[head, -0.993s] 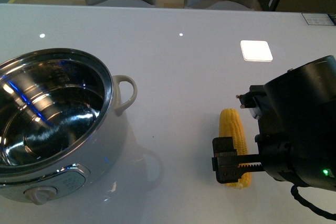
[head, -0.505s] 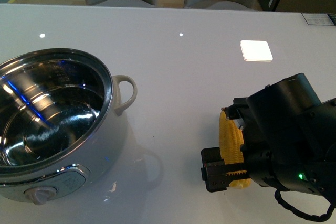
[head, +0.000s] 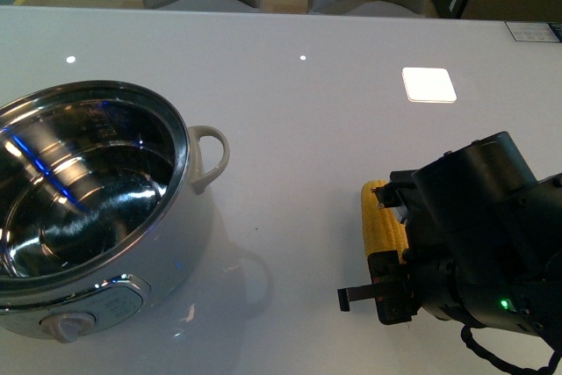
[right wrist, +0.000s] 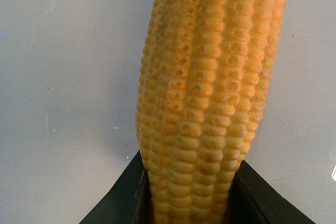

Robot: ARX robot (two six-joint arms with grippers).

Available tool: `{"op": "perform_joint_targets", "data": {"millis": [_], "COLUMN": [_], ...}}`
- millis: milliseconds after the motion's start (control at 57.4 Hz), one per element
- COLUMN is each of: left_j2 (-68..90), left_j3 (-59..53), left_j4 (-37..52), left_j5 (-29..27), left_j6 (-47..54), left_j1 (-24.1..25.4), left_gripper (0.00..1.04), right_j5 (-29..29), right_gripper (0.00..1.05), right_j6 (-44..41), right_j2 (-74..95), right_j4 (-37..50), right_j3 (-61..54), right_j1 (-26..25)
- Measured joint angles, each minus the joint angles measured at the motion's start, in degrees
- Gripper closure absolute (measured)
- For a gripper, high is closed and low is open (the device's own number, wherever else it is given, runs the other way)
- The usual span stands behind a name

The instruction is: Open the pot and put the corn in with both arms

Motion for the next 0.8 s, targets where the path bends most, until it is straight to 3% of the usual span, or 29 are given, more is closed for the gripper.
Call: {"op": "perform_joint_targets", "data": {"millis": [435, 801], "left_j2": [0.0, 0.0], "left_j3": [0.0, 0.0], "left_j4": [0.0, 0.0], "left_j5": [0.0, 0.0], "left_j6": [0.0, 0.0], "left_j1": [0.0, 0.0], "left_gripper": [0.07, 0.07], "right_j5": [-6.8, -10.8], "right_gripper": [0.82, 0.82], "right_j6": [9.2, 22.6], "right_j2": [-17.4, -18.3], "right_j4": [-3.1, -6.4], "right_j3": [0.7, 11.5], "right_j1": [-1.2, 5.1]}}
